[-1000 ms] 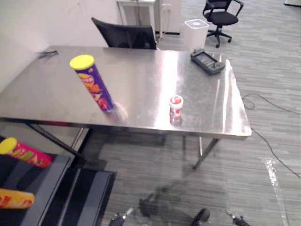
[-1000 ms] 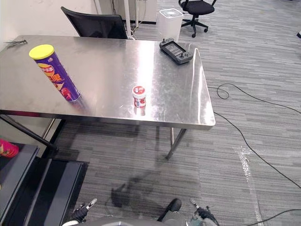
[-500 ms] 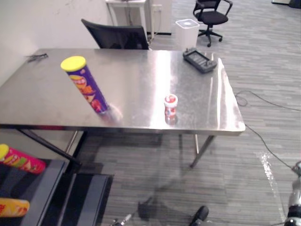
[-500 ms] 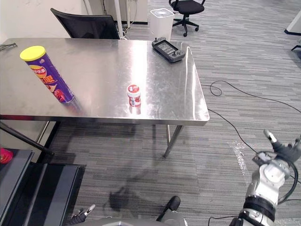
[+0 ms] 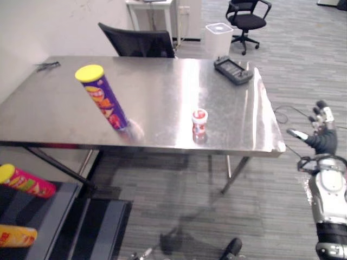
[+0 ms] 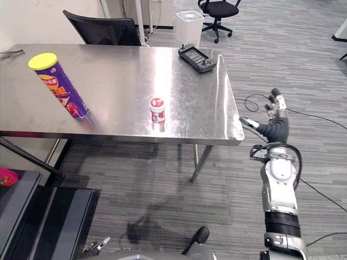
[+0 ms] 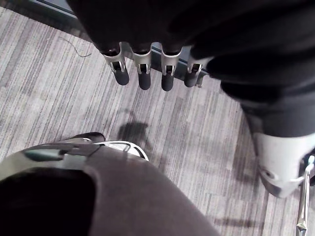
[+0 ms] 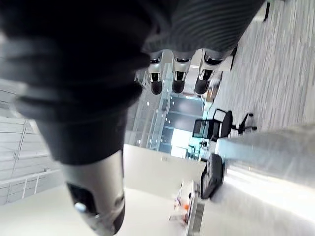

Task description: Put the gum and the chips on the shelf.

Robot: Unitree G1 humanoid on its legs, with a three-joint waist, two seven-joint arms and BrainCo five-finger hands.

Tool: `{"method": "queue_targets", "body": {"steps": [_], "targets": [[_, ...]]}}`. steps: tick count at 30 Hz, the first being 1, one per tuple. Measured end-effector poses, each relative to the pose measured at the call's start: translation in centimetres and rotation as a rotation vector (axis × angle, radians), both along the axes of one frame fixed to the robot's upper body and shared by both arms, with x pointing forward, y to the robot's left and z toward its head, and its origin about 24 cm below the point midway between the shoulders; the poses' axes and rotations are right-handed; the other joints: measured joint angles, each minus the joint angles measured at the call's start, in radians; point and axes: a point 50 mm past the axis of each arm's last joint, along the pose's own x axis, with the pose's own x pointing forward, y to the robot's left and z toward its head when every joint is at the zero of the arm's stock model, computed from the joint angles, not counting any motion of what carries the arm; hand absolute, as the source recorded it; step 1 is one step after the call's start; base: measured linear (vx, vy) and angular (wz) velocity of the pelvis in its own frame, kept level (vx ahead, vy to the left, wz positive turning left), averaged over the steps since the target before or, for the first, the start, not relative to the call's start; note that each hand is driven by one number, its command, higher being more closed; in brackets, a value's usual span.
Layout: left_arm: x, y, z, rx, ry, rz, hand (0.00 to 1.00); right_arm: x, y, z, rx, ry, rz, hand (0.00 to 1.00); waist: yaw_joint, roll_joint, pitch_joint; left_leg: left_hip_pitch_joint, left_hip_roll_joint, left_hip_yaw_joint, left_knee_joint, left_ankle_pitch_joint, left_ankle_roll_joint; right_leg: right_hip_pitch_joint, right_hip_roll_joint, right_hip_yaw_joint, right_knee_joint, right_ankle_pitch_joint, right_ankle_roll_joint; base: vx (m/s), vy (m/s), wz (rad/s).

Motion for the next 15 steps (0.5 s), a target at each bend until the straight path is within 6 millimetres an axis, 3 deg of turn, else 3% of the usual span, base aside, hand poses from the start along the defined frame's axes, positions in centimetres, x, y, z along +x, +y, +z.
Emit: {"method": "queue_targets", "body": {"steps": [5,15], "targets": [[-0.1,0.0,0.0,-0.003,0.003,-0.002,0.0,1.0,4.2,-1.2,0.003,0.062,0.222,0.0,0.01,0.0,0.0,0.001,0.001,0.0,0.0,0.0,0.0,0.001,0.001,0.001,0.0,0.002,-0.003,0.0,0.0,0.0],[-0.2,0.0,0.0,-0.003,0.009,0.007,0.0,2.7,10.6,-2.4,0.02,0.132,0.45,0.0,0.039,-0.001,0.001,0.015,0.01,0.001,-0.001,0.0,0.0,0.013,0.01,0.004,-0.002,0.003,-0.003,0.0,0.0,0.0]]}}
